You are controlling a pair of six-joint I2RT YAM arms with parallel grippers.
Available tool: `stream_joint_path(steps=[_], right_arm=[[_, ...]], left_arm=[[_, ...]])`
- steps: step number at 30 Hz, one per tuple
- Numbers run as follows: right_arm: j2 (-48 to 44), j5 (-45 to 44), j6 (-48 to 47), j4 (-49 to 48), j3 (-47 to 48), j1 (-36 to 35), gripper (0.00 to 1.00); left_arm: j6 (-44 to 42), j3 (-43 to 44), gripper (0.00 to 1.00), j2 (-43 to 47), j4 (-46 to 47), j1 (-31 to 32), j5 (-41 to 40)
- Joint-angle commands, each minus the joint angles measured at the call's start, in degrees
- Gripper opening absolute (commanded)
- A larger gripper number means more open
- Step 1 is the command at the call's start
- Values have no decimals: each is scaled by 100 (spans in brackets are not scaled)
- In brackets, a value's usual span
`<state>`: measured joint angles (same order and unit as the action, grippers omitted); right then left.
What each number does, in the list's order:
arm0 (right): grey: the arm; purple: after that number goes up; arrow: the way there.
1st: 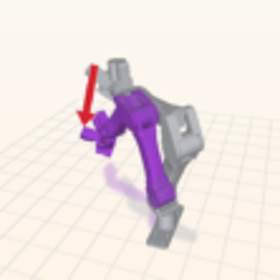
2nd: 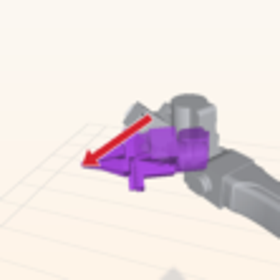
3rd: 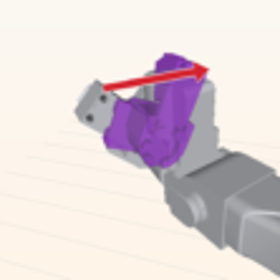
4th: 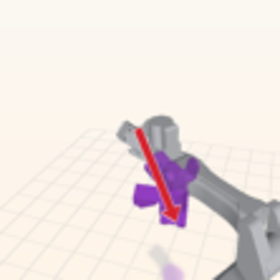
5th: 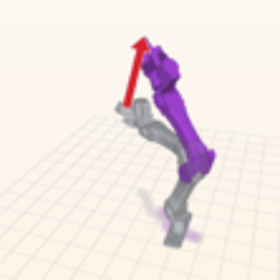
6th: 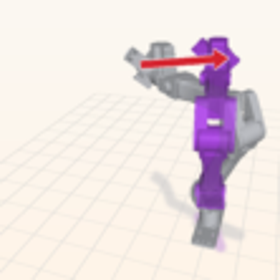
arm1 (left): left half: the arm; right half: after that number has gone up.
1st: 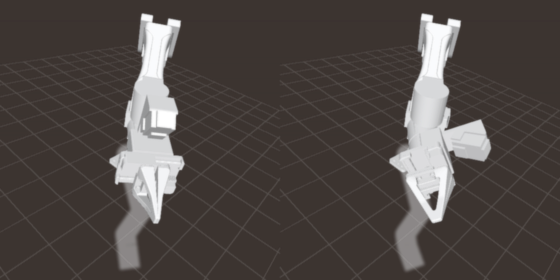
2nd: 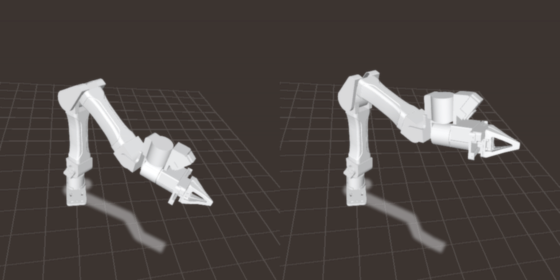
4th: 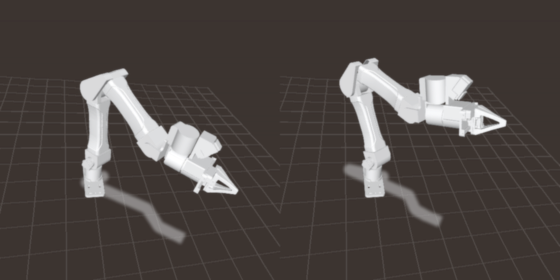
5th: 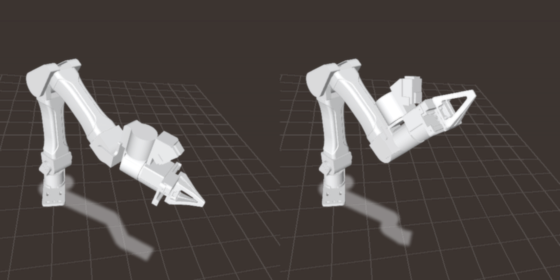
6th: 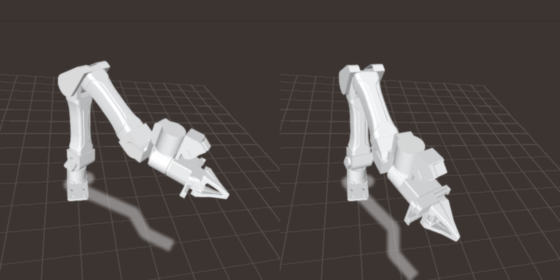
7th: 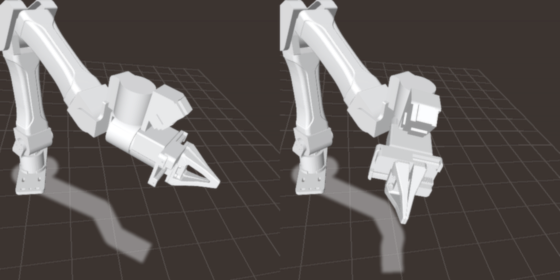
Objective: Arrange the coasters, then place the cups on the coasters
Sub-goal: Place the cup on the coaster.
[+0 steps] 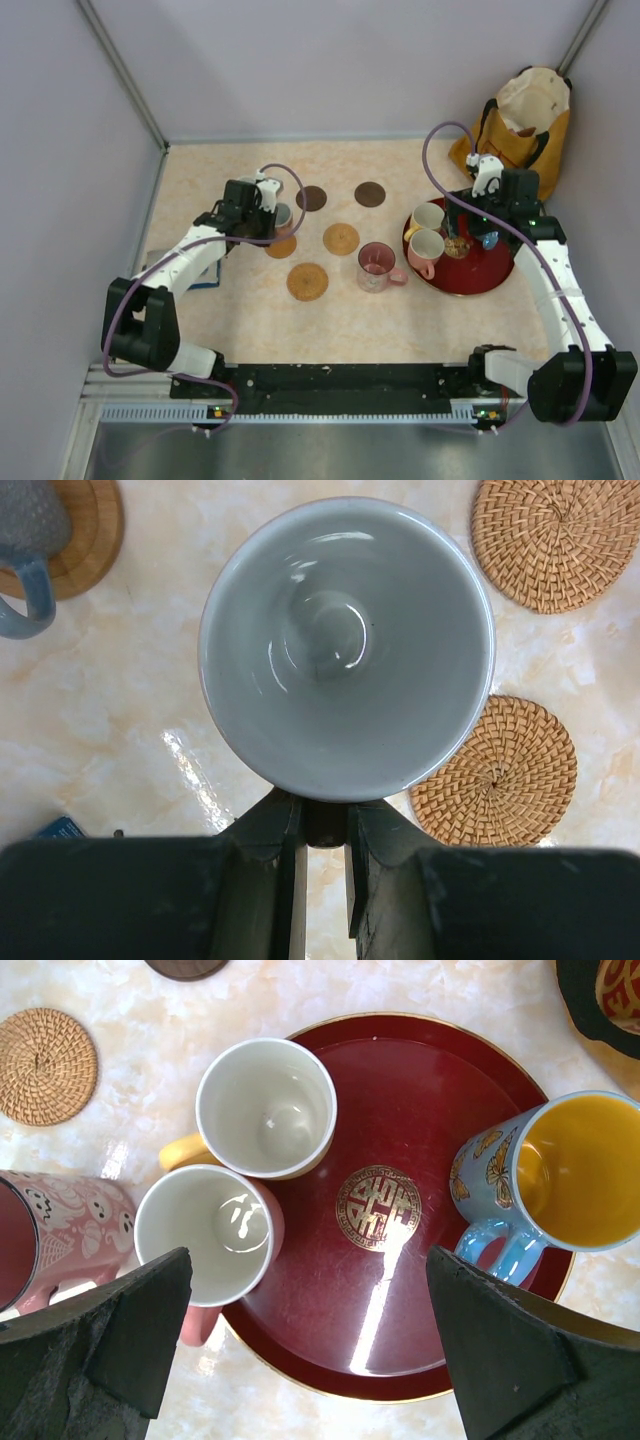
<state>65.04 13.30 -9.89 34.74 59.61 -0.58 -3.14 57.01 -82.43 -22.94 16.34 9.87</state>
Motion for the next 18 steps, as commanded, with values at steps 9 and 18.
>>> stream_joint_path(steps=[9, 18], right_arm=[[-79, 59, -48, -222, -38, 32, 98], [-70, 59, -57, -213, -55, 32, 98]], left_arm=[[-143, -217, 0, -168, 835, 1, 208], [-179, -366, 0, -212, 888, 1, 156]])
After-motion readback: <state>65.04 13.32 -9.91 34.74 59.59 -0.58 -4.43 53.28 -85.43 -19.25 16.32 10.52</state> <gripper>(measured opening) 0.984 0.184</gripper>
